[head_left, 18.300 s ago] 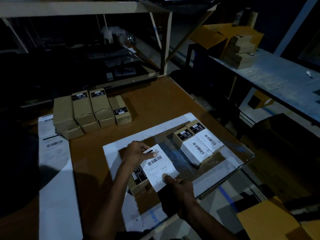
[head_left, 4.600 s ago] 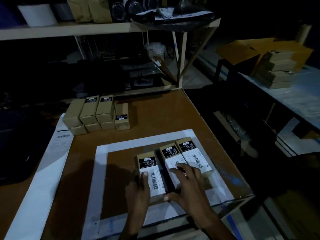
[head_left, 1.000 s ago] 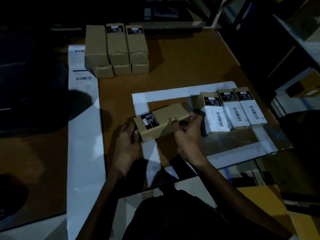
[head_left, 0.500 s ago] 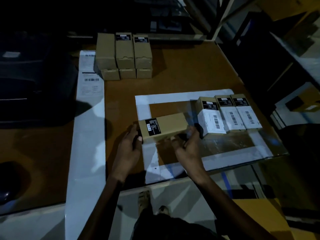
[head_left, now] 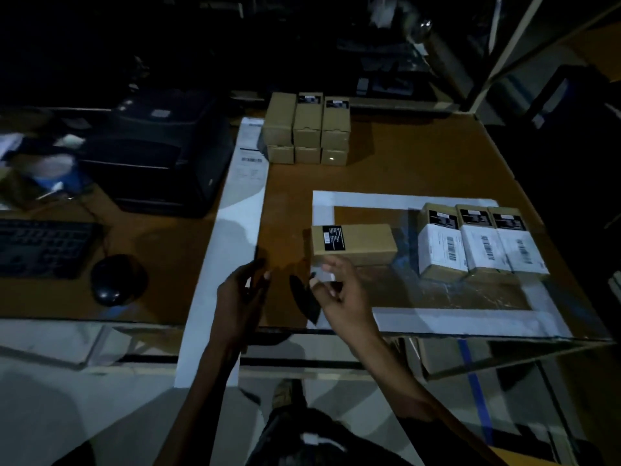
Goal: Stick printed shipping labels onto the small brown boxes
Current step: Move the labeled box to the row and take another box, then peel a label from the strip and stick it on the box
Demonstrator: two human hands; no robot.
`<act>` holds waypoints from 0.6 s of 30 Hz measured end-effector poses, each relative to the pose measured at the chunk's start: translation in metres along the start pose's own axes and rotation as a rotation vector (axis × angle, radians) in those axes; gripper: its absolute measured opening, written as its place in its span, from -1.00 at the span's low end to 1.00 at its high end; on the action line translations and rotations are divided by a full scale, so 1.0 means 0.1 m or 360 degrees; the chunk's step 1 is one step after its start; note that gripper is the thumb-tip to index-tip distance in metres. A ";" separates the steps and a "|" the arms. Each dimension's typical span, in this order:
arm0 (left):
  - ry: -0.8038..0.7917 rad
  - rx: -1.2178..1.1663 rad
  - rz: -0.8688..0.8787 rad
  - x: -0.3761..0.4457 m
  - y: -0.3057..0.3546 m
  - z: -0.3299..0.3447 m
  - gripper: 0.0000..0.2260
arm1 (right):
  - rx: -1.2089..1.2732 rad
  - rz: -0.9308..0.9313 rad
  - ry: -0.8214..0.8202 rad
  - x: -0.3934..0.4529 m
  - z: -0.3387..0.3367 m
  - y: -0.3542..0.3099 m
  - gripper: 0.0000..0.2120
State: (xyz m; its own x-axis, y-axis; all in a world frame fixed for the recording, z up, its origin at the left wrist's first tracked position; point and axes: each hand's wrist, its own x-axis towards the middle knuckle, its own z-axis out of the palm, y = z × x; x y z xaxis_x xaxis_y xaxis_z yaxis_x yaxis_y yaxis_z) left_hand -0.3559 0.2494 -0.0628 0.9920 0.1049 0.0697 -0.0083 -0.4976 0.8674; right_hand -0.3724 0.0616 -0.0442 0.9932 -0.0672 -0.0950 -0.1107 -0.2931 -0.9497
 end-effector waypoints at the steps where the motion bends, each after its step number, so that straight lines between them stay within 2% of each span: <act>1: 0.0019 0.0120 0.0034 0.03 -0.06 -0.06 -0.65 | 0.0024 0.0037 -0.0077 0.00 0.05 -0.02 -0.65; 5: -0.0140 0.0618 -0.0130 0.19 -0.34 -0.19 -0.49 | 0.0035 0.0194 -0.0261 0.11 0.28 -0.05 -0.64; 8: -0.0235 0.0869 -0.0045 0.29 -0.59 -0.20 -0.40 | 0.0027 0.0273 -0.0303 0.28 0.52 -0.06 -0.60; 13: -0.0321 0.0845 -0.0073 0.44 -0.51 -0.35 -0.46 | 0.0021 0.0421 -0.0214 0.72 0.96 -0.20 -0.51; 15: -0.0378 0.0677 -0.0106 0.48 -0.51 -0.41 -0.51 | 0.0138 0.0532 -0.0176 0.92 1.09 -0.32 -0.49; 18: -0.0460 0.0677 0.0021 0.56 -0.54 -0.48 -0.57 | 0.0309 0.0721 -0.0109 1.23 1.29 -0.41 -0.52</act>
State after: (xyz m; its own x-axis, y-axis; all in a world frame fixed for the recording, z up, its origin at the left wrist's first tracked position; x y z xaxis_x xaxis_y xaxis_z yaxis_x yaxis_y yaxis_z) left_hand -0.3057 0.3237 -0.0822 0.9869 -0.1162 -0.1118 -0.0290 -0.8098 0.5860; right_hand -0.2414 0.1879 -0.0552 0.8477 -0.0821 -0.5242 -0.5294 -0.0655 -0.8458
